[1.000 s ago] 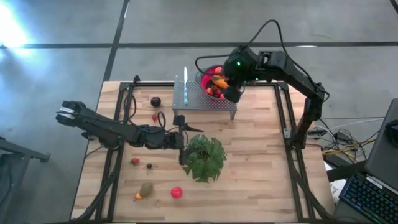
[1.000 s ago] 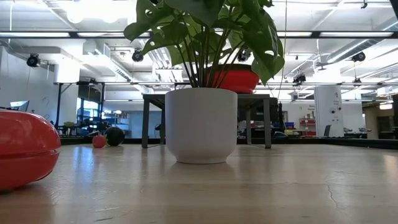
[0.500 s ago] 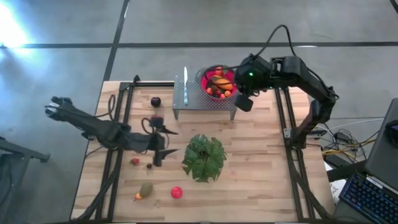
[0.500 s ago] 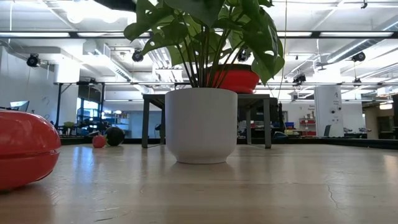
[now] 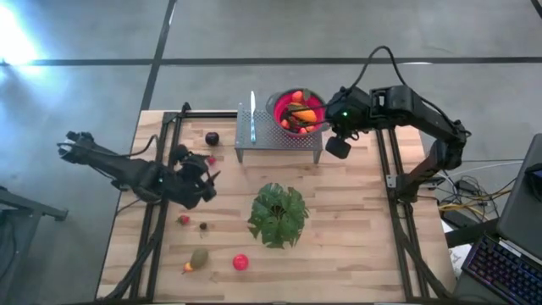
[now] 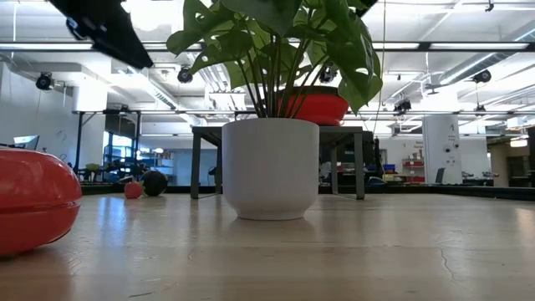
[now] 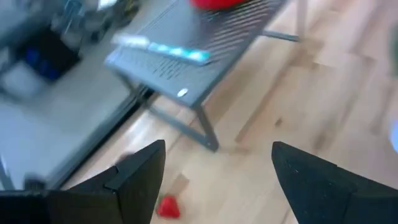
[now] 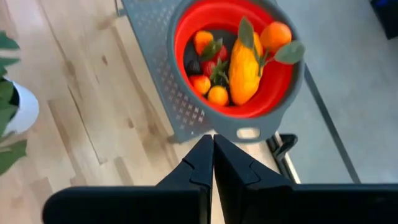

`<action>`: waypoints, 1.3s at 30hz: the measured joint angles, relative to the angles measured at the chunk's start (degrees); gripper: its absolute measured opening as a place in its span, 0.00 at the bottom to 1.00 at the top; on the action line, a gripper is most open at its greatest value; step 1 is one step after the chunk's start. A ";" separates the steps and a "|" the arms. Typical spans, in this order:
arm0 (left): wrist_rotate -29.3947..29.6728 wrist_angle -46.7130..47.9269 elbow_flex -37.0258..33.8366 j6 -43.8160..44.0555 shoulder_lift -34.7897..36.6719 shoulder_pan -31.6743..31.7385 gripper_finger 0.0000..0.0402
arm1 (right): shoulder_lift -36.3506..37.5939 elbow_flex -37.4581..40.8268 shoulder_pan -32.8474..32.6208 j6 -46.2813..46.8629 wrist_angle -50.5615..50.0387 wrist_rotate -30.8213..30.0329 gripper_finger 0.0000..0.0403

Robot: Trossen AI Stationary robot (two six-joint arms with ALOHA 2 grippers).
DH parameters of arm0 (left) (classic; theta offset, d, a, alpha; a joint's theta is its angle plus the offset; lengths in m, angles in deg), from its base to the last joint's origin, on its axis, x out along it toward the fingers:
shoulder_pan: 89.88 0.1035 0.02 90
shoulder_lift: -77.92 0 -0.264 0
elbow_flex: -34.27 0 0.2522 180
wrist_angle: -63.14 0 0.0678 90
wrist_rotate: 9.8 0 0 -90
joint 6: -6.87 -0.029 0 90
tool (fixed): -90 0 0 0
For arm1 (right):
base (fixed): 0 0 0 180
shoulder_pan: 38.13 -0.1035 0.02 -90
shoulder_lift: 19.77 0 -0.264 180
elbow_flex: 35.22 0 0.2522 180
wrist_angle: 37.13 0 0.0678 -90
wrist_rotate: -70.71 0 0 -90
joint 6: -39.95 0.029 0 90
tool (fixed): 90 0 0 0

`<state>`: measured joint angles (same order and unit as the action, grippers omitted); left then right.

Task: Pick & Place Fruit
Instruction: Put the red strawberry into the red strainer bowl on the shelf

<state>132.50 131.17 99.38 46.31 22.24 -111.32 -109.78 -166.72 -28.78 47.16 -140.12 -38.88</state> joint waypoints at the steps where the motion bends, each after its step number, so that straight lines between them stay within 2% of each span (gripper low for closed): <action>1: -0.14 1.23 0.00 3.29 -0.18 0.80 0.74 | 0.66 1.16 0.02 0.14 0.17 -0.05 0.02; 6: -0.71 5.83 -1.19 14.40 -2.11 6.89 0.74 | 4.45 6.66 0.02 -0.20 4.14 -1.26 0.02; 15: -6.18 4.23 -6.86 20.65 -6.27 19.91 0.74 | 11.69 12.63 0.87 1.06 8.91 -1.46 0.02; 26: -18.69 -17.18 -16.70 12.42 -6.69 33.68 0.74 | 14.24 15.19 0.79 2.97 10.86 -1.40 0.02; 39: -20.17 -31.74 -26.08 16.05 -8.73 36.02 0.74 | 13.08 15.85 0.80 0.75 12.06 -1.40 0.02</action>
<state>112.33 99.43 73.31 62.36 13.51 -75.30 -96.70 -150.87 -27.98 47.92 -128.06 -40.28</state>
